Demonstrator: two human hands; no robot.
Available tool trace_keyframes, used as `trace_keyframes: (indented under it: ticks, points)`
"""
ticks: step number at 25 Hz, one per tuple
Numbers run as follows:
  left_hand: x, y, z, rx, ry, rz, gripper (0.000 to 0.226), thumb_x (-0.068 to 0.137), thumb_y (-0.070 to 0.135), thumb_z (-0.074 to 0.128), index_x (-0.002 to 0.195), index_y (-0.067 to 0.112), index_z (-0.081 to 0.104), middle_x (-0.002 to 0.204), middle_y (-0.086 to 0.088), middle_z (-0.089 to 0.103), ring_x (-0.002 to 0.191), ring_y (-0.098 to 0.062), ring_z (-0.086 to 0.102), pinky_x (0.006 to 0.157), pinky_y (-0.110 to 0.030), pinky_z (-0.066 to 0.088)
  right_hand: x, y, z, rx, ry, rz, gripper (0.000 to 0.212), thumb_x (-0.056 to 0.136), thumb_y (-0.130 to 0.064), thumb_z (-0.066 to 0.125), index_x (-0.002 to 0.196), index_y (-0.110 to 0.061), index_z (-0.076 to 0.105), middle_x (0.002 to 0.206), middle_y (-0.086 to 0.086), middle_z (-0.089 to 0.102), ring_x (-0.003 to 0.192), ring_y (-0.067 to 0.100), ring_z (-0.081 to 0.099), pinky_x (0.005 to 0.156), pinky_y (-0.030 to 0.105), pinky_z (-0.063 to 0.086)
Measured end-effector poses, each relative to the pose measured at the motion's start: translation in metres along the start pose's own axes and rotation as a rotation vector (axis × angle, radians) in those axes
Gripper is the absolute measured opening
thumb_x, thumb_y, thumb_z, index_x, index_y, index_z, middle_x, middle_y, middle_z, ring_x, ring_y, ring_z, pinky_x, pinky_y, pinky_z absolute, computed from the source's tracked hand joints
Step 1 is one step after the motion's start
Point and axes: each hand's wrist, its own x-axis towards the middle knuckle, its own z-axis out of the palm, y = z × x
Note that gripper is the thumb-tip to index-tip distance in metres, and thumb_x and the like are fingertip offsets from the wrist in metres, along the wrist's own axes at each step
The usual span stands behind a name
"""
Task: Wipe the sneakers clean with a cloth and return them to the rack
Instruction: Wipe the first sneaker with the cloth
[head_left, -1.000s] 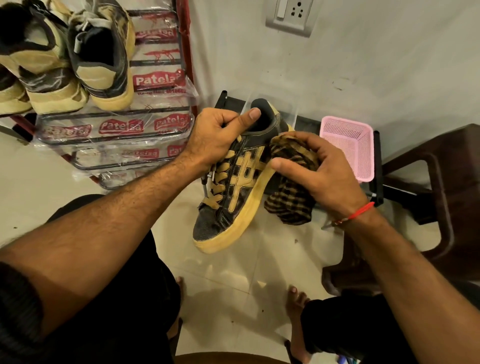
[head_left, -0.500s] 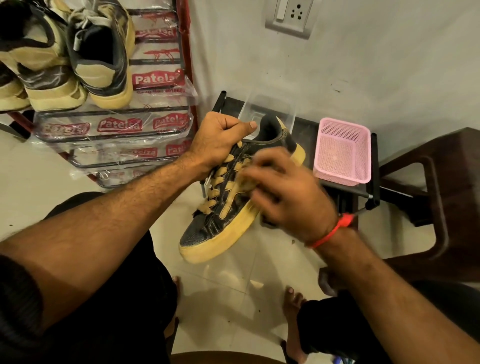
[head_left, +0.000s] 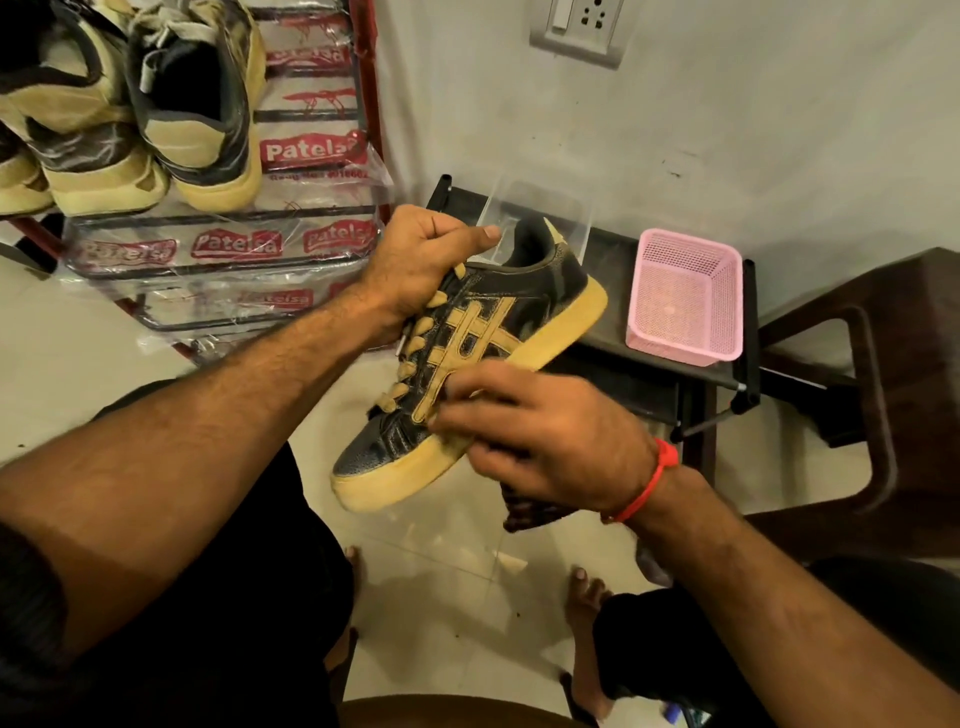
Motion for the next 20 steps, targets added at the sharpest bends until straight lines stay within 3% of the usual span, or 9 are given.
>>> trace_keyframes:
  ticks: [2,4,6,9,12,17,20]
  points:
    - [-0.003,0.003,-0.001,-0.018,-0.044,-0.014,0.059,0.093,0.030,0.071,0.073,-0.022,0.050,0.055,-0.009,0.047,0.043,-0.022,0.042,0.045,-0.025,0.036,-0.002,0.025,-0.017,-0.050,0.104,0.114,0.024,0.092,-0.009,0.067,0.115,-0.005,0.073,0.117,0.015,0.065,0.099,0.026,0.066,0.079,0.038,0.059]
    - [-0.002,0.004,0.000,-0.031,-0.053,-0.022,0.049,0.096,0.023,0.069,0.064,-0.011,0.053,0.049,-0.002,0.050,0.041,-0.016,0.047,0.045,-0.023,0.039,-0.006,0.051,-0.040,-0.148,0.288,0.293,0.022,0.090,-0.005,0.069,0.111,-0.005,0.075,0.111,0.014,0.065,0.094,0.024,0.066,0.080,0.032,0.056]
    - [0.000,0.004,0.000,-0.056,-0.040,-0.021,0.047,0.096,0.024,0.069,0.061,-0.004,0.054,0.049,-0.001,0.052,0.042,-0.016,0.050,0.047,-0.023,0.041,-0.012,0.058,-0.045,-0.194,0.358,0.398,0.020,0.091,-0.007,0.066,0.108,-0.005,0.075,0.109,0.014,0.065,0.091,0.024,0.065,0.080,0.029,0.054]
    - [-0.002,0.003,-0.003,-0.076,-0.033,0.005,0.067,0.087,0.037,0.074,0.072,-0.023,0.049,0.060,-0.009,0.051,0.045,-0.022,0.044,0.045,-0.026,0.037,-0.005,0.025,-0.019,-0.100,0.235,0.223,0.024,0.092,-0.015,0.061,0.109,-0.003,0.074,0.113,0.016,0.066,0.096,0.025,0.066,0.080,0.037,0.058]
    - [-0.003,0.004,-0.004,-0.064,-0.076,0.017,0.059,0.088,0.034,0.073,0.070,-0.018,0.052,0.052,-0.006,0.047,0.039,-0.019,0.040,0.042,-0.024,0.035,-0.002,0.015,-0.012,-0.040,0.046,-0.004,0.025,0.093,-0.014,0.062,0.113,-0.002,0.072,0.117,0.018,0.065,0.100,0.029,0.067,0.081,0.040,0.060]
    - [0.000,0.001,-0.006,-0.088,-0.017,0.000,0.042,0.093,0.019,0.070,0.062,-0.004,0.054,0.049,-0.003,0.052,0.043,-0.015,0.052,0.045,-0.022,0.042,-0.019,0.068,-0.050,-0.179,0.380,0.374,0.021,0.091,-0.006,0.064,0.109,-0.005,0.075,0.107,0.014,0.065,0.091,0.022,0.064,0.081,0.030,0.053]
    - [0.000,0.001,-0.005,-0.074,0.012,0.016,0.054,0.090,0.026,0.072,0.067,-0.018,0.051,0.056,-0.009,0.050,0.045,-0.023,0.047,0.048,-0.026,0.040,-0.017,0.055,-0.036,-0.179,0.378,0.372,0.022,0.090,-0.012,0.063,0.107,-0.004,0.075,0.107,0.014,0.064,0.088,0.022,0.063,0.077,0.034,0.054]
